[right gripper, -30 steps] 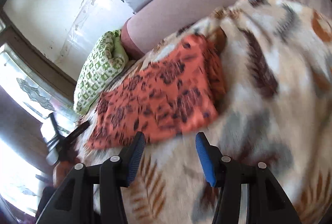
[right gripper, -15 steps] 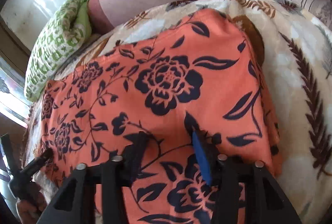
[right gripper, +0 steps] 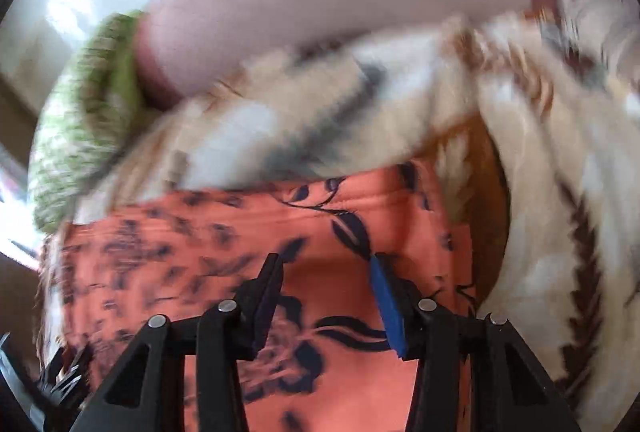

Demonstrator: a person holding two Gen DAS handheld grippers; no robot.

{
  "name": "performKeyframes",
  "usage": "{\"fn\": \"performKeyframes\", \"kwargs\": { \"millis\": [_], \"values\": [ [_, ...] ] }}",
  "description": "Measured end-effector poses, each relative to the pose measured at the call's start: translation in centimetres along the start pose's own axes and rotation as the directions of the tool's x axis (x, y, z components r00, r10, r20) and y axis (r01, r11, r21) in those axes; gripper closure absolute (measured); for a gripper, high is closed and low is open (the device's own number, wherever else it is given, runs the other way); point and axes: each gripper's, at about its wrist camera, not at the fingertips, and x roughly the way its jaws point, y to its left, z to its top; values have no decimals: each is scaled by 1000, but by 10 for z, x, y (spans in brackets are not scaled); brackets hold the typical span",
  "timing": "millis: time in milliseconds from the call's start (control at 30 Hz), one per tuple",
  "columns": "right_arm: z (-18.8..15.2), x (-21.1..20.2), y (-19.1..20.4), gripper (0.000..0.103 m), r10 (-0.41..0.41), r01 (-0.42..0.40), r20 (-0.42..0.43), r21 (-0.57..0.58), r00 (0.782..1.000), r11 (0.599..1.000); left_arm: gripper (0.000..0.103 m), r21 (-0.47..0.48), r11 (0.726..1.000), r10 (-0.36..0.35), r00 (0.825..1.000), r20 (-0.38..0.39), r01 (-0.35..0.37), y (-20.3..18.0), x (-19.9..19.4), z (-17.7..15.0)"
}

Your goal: Fold small clothes

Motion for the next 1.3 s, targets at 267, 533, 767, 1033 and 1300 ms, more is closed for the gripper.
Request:
{"fn": "performKeyframes", "kwargs": {
  "millis": [267,533,767,1033,1300],
  "values": [
    [-31,-55,25,52,133,-133,45,1,990,991,0,-106,989,115,988,105,-103,40,-26,13],
    [-119,-50,51,49,29,-35,-69,-88,997,996,0,-192,974,107,991,-83,-122,73,6,2],
    [-135,-88,87,49,196,-193,10,-123,981,973,0,-75,995,66,993,99,-59,35,-51,-9],
    [-143,-36,102,49,221,-240,-144,-136,965,961,0,65,992,104,994,18,-105,2,-16,-7],
    [-99,-64,69,49,214,-210,49,-79,975,974,0,38,999,24,989,143,-29,0,-43,1]
  ]
}}
